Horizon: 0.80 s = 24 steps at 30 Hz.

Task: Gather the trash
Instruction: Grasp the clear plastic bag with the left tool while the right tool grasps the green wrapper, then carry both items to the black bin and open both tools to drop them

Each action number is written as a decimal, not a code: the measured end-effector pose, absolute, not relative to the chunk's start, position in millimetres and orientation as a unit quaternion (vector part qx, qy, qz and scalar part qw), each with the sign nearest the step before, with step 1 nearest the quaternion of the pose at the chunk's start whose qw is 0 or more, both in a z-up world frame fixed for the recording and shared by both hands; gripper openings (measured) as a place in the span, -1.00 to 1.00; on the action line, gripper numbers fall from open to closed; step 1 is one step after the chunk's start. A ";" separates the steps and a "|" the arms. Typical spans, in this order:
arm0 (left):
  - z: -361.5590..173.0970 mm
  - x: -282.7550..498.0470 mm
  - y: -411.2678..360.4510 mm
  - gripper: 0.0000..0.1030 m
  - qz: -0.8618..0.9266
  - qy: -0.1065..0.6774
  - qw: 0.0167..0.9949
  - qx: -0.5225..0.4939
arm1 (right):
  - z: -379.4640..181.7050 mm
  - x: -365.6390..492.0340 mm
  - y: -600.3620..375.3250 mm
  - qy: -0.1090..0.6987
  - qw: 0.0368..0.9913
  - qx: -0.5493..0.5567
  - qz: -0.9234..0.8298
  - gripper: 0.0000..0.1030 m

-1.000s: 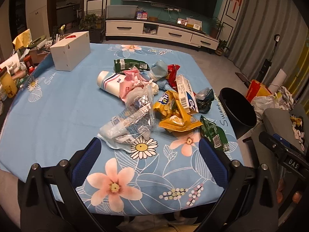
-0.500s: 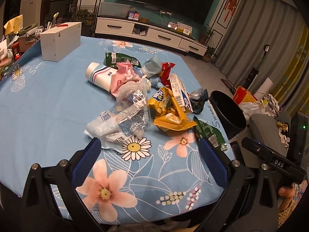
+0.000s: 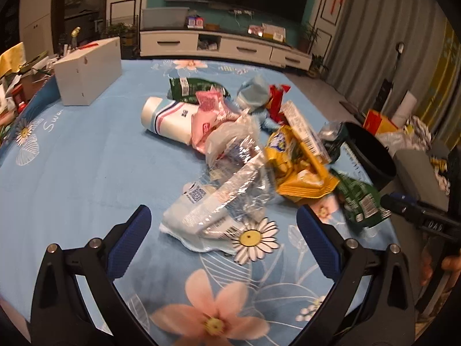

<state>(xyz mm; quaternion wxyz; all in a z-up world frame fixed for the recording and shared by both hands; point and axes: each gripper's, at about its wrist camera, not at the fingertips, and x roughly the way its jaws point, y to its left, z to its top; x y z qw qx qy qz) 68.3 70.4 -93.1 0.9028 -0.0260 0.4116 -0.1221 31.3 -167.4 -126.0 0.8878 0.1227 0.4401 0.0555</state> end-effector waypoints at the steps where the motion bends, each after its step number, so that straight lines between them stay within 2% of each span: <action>1: -97.0 72.0 70.3 0.95 -0.124 0.414 0.902 -0.020 | -127.1 34.7 -165.5 0.440 0.888 0.118 0.054 0.43; 7: -119.4 95.4 72.1 0.90 -0.125 0.440 0.889 -0.008 | -138.7 56.0 -151.9 0.456 0.882 0.099 0.061 0.15; 9: -125.7 102.3 71.7 0.73 -0.129 0.448 0.885 -0.009 | -143.3 62.0 -148.8 0.463 0.880 0.091 0.056 0.03; 11: -132.8 108.4 69.2 0.46 -0.133 0.460 0.878 0.000 | -146.8 66.3 -147.1 0.467 0.878 0.087 0.054 -0.06; 13: -137.1 110.1 67.2 0.33 -0.142 0.467 0.873 0.001 | -150.1 69.3 -147.8 0.471 0.876 0.090 0.054 -0.24; 15: -137.4 108.6 65.8 0.12 -0.153 0.463 0.873 0.003 | -151.8 70.1 -149.0 0.474 0.875 0.090 0.051 -0.33; 17: -136.3 106.7 65.4 -0.27 -0.161 0.461 0.873 -0.001 | -151.0 68.6 -149.5 0.472 0.875 0.091 0.054 -0.45; 19: -133.9 104.8 65.9 -0.45 -0.162 0.457 0.875 -0.013 | -150.1 66.7 -150.1 0.468 0.877 0.091 0.055 -0.64; 24: -116.2 89.5 74.1 -0.53 -0.166 0.437 0.883 -0.040 | -141.0 58.2 -153.4 0.453 0.883 0.103 0.062 -0.71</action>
